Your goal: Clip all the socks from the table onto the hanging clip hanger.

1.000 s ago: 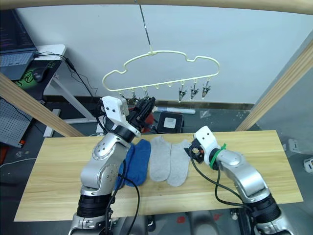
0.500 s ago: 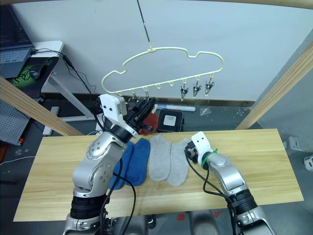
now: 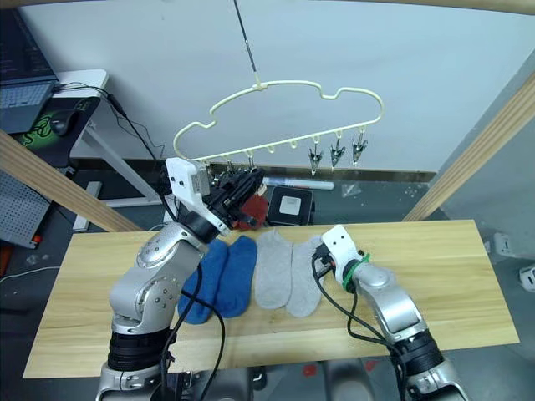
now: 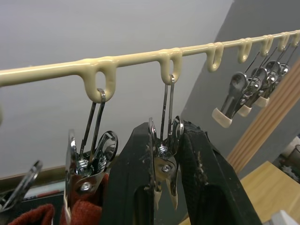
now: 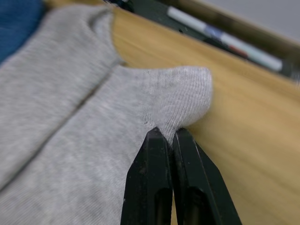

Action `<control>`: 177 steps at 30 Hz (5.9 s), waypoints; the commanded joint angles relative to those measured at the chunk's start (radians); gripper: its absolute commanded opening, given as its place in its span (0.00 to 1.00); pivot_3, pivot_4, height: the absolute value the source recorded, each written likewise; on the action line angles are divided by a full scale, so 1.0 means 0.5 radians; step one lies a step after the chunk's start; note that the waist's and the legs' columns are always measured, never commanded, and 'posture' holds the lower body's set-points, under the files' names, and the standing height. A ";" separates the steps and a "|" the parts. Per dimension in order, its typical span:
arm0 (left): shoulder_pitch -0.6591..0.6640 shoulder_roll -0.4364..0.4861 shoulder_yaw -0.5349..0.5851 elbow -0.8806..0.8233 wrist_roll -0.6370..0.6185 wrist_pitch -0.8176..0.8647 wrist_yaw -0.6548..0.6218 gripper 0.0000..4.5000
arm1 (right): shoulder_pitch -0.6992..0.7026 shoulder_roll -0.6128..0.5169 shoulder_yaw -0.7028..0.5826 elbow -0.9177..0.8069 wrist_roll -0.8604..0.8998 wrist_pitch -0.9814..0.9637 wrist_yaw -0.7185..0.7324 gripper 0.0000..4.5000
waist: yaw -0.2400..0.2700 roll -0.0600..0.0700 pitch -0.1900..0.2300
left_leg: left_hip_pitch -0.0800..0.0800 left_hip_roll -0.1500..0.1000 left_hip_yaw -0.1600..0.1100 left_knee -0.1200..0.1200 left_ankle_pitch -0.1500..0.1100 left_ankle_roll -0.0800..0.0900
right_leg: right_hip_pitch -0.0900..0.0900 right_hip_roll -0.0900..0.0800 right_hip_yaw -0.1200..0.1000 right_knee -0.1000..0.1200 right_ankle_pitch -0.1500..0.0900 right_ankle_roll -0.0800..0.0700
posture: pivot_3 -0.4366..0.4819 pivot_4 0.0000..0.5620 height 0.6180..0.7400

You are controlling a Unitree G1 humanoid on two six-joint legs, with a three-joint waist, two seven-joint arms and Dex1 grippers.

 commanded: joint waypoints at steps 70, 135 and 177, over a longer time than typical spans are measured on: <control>-0.211 0.217 0.382 -0.029 -1.029 0.611 0.206 0.10 | -0.251 0.111 0.204 -0.528 -0.797 -0.840 0.066 0.00 | -0.003 0.001 0.002 | 0.000 0.000 0.000 0.000 0.004 -0.009 | -0.002 -0.003 -0.002 0.002 0.004 -0.008 | 0.29 0.60 0.96; -0.159 0.226 0.428 -0.039 -1.229 0.640 0.350 0.10 | -0.380 0.376 0.306 -0.335 -1.018 -0.624 -0.074 0.00 | -0.002 0.000 0.002 | 0.000 0.001 -0.001 0.000 0.004 -0.009 | -0.002 -0.003 -0.002 0.005 0.005 -0.009 | 0.30 0.60 0.96; -0.130 0.312 0.436 -0.016 -1.264 0.637 0.279 0.09 | -0.300 0.473 0.218 -0.564 -0.532 -0.294 0.175 0.00 | -0.002 0.000 0.002 | 0.000 0.000 -0.001 0.000 0.002 -0.007 | -0.002 -0.003 -0.003 0.005 0.005 -0.009 | 0.30 0.58 0.96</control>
